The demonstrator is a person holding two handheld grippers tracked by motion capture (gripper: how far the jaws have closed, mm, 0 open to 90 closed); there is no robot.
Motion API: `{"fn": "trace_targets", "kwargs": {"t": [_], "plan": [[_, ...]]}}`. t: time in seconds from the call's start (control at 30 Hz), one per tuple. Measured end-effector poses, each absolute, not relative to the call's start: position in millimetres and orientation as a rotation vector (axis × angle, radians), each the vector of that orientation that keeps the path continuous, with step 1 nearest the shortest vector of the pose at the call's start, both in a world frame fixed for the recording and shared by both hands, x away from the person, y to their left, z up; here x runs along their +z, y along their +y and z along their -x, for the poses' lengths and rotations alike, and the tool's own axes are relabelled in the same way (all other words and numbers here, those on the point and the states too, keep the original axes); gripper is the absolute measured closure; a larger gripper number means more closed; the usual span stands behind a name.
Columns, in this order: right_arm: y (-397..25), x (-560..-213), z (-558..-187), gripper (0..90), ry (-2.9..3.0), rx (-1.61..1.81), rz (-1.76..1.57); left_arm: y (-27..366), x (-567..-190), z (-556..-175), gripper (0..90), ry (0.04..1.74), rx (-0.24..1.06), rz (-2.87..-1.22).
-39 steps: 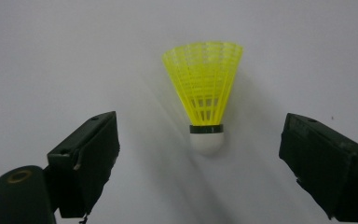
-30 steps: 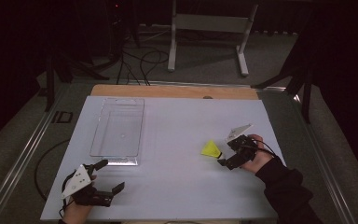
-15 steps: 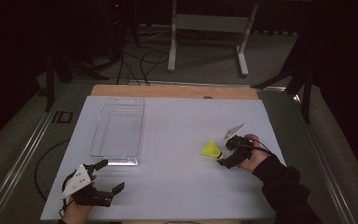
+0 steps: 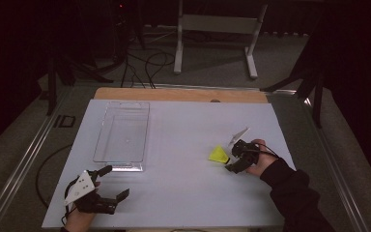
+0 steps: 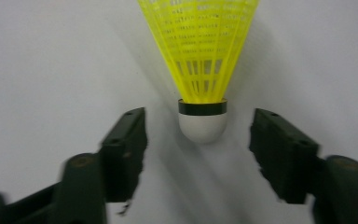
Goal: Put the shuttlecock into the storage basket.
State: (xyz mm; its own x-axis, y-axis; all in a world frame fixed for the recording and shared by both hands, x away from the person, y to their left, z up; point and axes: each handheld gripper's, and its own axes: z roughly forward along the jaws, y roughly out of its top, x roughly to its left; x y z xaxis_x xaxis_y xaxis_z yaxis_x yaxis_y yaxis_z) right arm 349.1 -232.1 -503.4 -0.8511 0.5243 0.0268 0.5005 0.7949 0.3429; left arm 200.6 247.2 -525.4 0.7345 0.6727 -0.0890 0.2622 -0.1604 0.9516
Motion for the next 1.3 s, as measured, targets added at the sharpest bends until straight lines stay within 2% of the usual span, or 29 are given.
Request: {"fn": "trace_targets", "kwargs": {"t": [0.13,0.43,0.87,1.3], "plan": [[-231,-506,-352,52.0,2.930,0.524,-0.849,247,-525,-201,0.5,0.743,0.426,-1.740],[-228,-511,-359,58.4,2.980,0.477,-0.828,247,-526,-201,0.5,0.742,0.425,-1.743],[-222,-515,-362,63.8,2.996,0.401,-0.777,247,-526,-201,0.5,0.742,0.423,-1.745],[-221,-510,-362,65.1,3.027,0.363,-0.702,247,-526,-201,0.5,0.742,0.421,-1.750]]}}
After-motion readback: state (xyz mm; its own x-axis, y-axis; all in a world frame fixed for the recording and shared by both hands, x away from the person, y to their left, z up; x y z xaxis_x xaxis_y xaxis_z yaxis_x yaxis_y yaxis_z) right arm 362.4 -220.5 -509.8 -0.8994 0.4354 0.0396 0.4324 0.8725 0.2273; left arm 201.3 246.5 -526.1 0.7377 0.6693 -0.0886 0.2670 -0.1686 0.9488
